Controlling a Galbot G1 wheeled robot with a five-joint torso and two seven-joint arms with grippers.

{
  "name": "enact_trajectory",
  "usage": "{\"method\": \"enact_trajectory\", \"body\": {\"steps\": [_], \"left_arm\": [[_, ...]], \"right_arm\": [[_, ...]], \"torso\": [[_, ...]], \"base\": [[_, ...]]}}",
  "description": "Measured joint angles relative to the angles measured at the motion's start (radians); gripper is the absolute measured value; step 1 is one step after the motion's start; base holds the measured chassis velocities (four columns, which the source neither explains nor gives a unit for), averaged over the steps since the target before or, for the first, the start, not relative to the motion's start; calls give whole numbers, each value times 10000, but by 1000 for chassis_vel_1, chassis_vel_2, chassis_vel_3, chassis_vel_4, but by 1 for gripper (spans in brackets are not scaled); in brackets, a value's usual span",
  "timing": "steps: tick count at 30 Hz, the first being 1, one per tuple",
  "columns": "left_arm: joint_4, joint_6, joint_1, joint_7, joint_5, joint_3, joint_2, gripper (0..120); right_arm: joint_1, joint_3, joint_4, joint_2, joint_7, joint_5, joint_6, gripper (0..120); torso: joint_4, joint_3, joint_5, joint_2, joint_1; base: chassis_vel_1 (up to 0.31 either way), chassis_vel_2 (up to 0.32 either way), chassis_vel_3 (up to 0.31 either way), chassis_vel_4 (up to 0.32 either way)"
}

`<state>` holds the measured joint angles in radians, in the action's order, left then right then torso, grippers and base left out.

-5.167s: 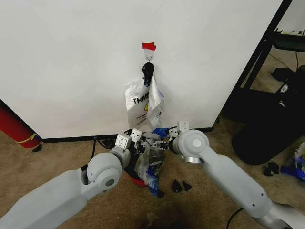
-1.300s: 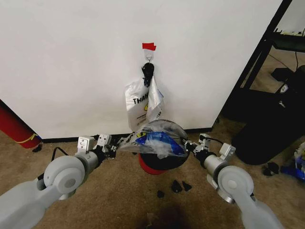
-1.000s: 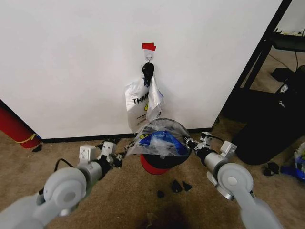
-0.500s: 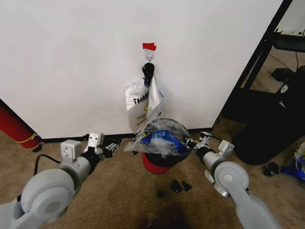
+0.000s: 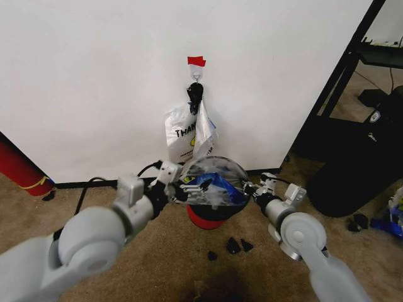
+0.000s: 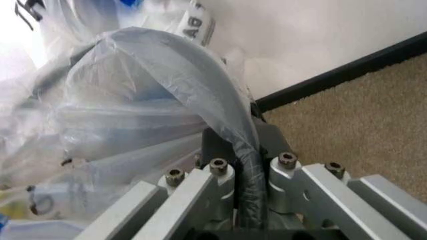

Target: Pick up the garbage bag from the wall and place it over the trash bin.

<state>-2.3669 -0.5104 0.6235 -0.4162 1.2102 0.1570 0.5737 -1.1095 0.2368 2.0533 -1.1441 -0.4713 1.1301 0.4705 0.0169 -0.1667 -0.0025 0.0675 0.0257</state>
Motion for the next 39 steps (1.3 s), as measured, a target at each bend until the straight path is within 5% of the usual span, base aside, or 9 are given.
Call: {"method": "enact_trajectory", "body": {"steps": [8, 14, 35, 39], "left_arm": [[720, -366, -847, -138, 291, 1249, 355, 94], [1222, -397, -1144, 0, -126, 1947, 548, 72], [1303, -71, -966, -121, -579, 2085, 496, 0], [1142, 150, -789, -127, -617, 1929, 411, 0]], "right_arm": [[-5, -7, -24, 35, -13, -60, 4, 1], [-53, 23, -24, -31, -13, -61, 5, 1], [129, -68, -99, -75, -70, -33, 11, 1], [197, -71, -185, -97, -145, -12, 6, 1]], "torso": [[6, 0, 3, 0, 0], [6, 0, 5, 0, 0], [6, 1, 5, 2, -1], [6, 1, 5, 2, 0]], "base": [[0, 0, 0, 0], [0, 0, 0, 0], [0, 0, 0, 0], [0, 0, 0, 0]]}}
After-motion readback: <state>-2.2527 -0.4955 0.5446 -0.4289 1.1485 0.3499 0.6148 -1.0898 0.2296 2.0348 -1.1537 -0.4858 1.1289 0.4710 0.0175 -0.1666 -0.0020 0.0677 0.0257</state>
